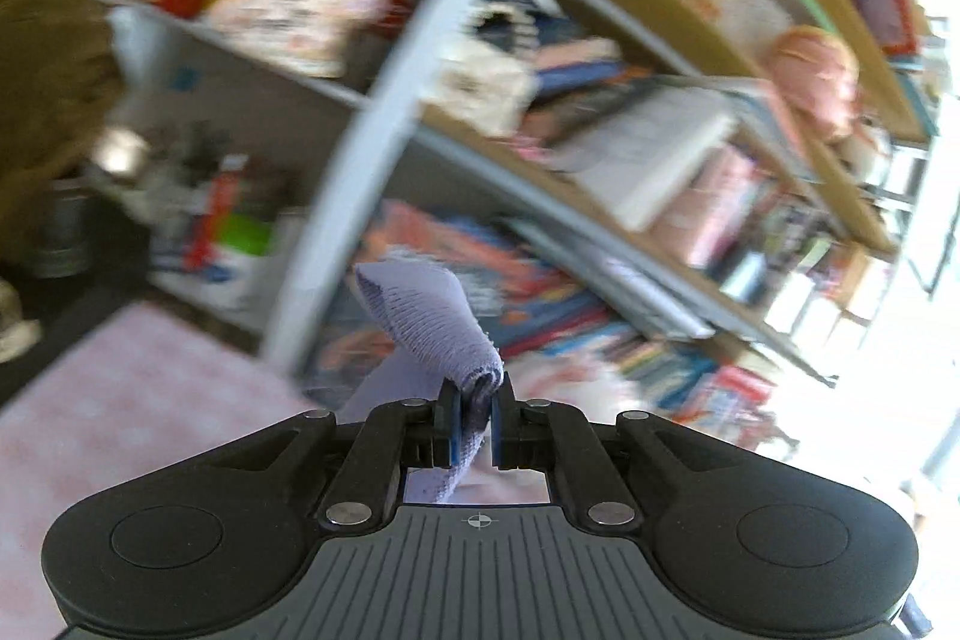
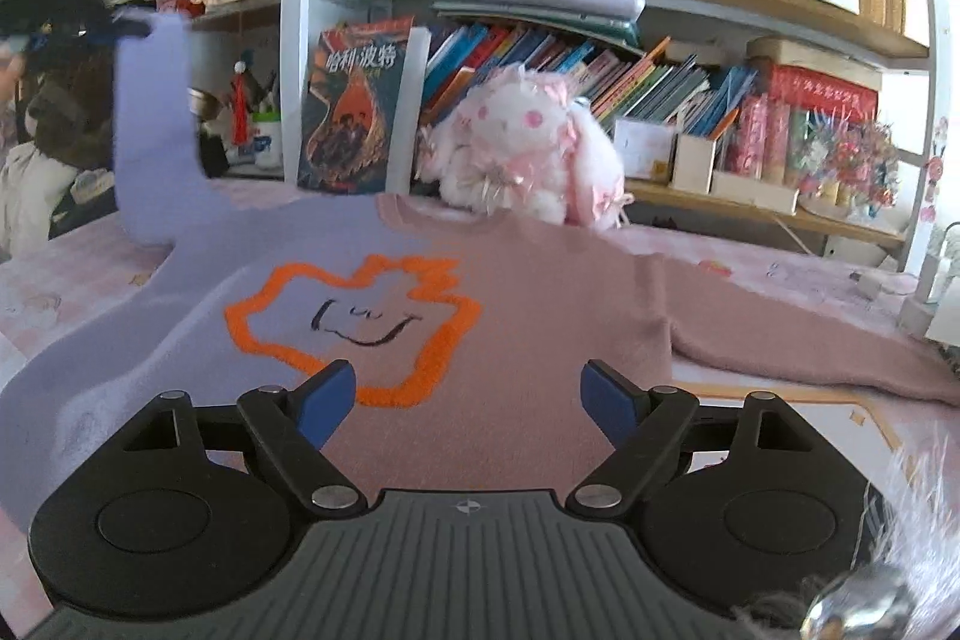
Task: Fold clothes
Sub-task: 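Fold the lavender sleeve across the sweater front and open the left tool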
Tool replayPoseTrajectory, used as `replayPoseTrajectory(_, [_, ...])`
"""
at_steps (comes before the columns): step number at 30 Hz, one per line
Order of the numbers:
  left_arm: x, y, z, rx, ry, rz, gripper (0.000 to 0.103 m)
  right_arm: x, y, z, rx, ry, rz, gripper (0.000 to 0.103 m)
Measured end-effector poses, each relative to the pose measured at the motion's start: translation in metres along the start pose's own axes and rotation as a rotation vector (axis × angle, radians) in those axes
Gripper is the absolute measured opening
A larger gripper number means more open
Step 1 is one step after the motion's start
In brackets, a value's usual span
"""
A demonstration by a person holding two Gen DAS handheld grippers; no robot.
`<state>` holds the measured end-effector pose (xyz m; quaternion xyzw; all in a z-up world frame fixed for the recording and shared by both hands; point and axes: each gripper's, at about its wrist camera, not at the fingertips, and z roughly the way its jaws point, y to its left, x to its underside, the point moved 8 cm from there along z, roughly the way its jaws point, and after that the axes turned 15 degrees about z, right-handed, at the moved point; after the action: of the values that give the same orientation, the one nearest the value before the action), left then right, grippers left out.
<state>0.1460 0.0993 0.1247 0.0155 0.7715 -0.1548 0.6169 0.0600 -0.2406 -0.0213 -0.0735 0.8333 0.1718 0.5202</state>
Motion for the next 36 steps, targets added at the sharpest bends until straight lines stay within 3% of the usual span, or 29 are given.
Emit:
replayPoseTrajectory(5, [-0.01,-0.064,0.034,0.083,0.013,0.085,0.007,-0.001,-0.004,0.002,0.01,0.007,0.019,0.081])
replayPoseTrajectory(10, [0.003,-0.106,0.069,0.119,0.048,0.116,0.007,-0.003,-0.012,0.003,0.01,0.007,0.069,0.081])
replayPoseTrajectory(18, [0.038,-0.127,0.114,0.084,0.059,0.063,0.007,-0.003,-0.01,0.0,0.0,-0.005,0.059,0.081])
replayPoseTrajectory(24, [0.083,-0.152,0.147,0.099,0.162,0.078,0.008,-0.003,-0.009,0.0,-0.007,-0.005,0.056,0.081])
replayPoseTrajectory(25, [0.091,-0.156,0.153,0.097,0.188,0.08,0.01,-0.003,-0.01,0.0,-0.007,-0.005,0.059,0.081])
replayPoseTrajectory(27, [0.105,-0.164,0.166,0.117,0.247,0.069,0.025,-0.004,-0.011,0.0,-0.005,-0.005,0.063,0.081])
replayPoseTrajectory(28, [0.111,-0.167,0.17,0.132,0.268,0.059,0.042,-0.003,-0.011,0.0,-0.004,-0.004,0.063,0.081])
replayPoseTrajectory(29, [0.112,-0.168,0.17,0.145,0.268,0.051,0.051,-0.003,-0.011,0.001,-0.002,-0.004,0.06,0.081])
replayPoseTrajectory(32, [0.11,-0.173,0.164,0.188,0.249,0.049,0.053,-0.002,-0.008,0.002,0.005,-0.001,0.044,0.081])
replayPoseTrajectory(36, [0.092,-0.166,0.125,0.206,0.184,0.139,0.059,-0.001,-0.005,0.004,0.005,0.008,0.022,0.081])
